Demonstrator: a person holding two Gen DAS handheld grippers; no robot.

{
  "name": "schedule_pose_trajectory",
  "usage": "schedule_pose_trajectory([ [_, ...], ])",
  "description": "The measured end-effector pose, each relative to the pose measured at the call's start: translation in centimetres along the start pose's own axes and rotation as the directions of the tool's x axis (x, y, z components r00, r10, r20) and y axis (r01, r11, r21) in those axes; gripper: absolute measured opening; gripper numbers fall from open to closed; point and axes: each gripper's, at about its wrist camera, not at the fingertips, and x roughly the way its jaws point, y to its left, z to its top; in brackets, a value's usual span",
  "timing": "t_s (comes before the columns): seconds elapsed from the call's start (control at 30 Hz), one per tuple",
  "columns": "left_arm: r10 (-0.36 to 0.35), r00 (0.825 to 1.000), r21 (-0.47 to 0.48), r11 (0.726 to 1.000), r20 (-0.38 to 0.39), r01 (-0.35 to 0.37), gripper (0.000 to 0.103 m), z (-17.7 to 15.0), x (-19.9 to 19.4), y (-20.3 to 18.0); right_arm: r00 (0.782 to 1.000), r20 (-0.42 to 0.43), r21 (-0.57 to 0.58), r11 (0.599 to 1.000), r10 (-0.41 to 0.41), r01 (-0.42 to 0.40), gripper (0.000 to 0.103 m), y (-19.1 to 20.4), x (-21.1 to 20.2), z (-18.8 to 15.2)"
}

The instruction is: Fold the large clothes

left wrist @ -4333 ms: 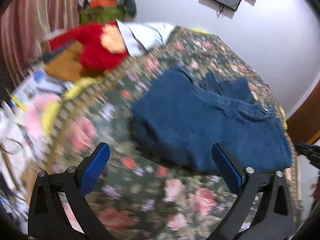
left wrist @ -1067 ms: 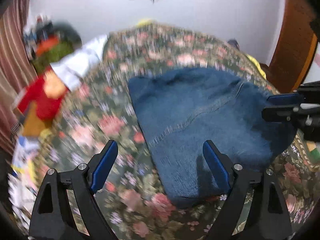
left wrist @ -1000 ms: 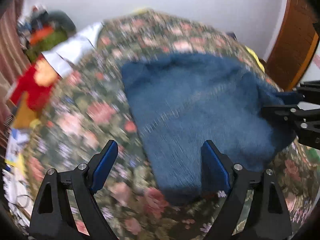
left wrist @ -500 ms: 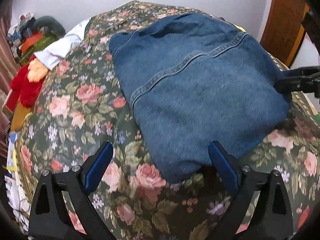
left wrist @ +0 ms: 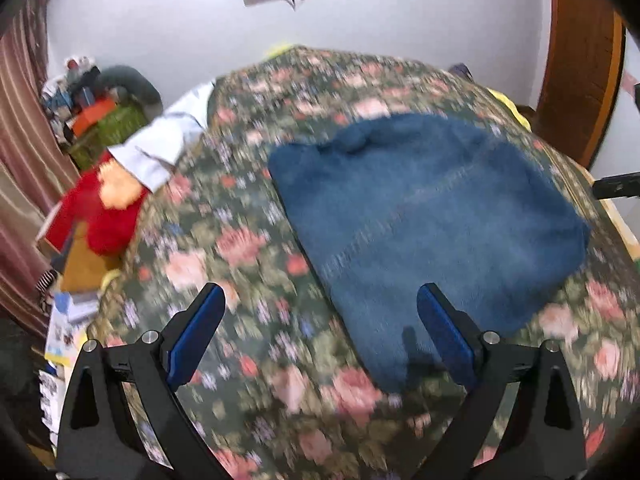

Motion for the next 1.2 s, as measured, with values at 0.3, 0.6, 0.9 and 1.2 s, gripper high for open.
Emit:
schedule_pose_trajectory([
  [0.3, -0.080, 0.996, -0.029, 0.996, -0.050, 0.079, 0.098, 7.1, 6.3, -0.4, 0.983, 0.074, -0.047, 0.985, 0.170, -0.166, 0.094, 5.8, -1.0, 6.0],
  [0.6, 0.063, 0.985, 0.037, 0.998, -0.159, -0.058, 0.097, 12.8, 17.2, 0.2, 0.989, -0.080, -0.113, 0.985, 0.125, -0.133, 0.098, 8.1, 8.6, 8.1],
  [0.9, 0.089, 0.992, -0.013, 0.996, -0.087, -0.090, 0.097, 13.0, 14.3, 2.5, 0.961, -0.150, 0.008, 0.972, 0.232, -0.234, 0.101, 4.0, 8.4, 7.0],
  [1.2, -0.101, 0.990, -0.114, 0.989, -0.102, 0.089, 0.098, 7.0, 8.5, 5.0, 0.962, -0.100, -0.107, 0.958, 0.255, -0.265, 0.102, 8.7, 5.3, 7.8],
])
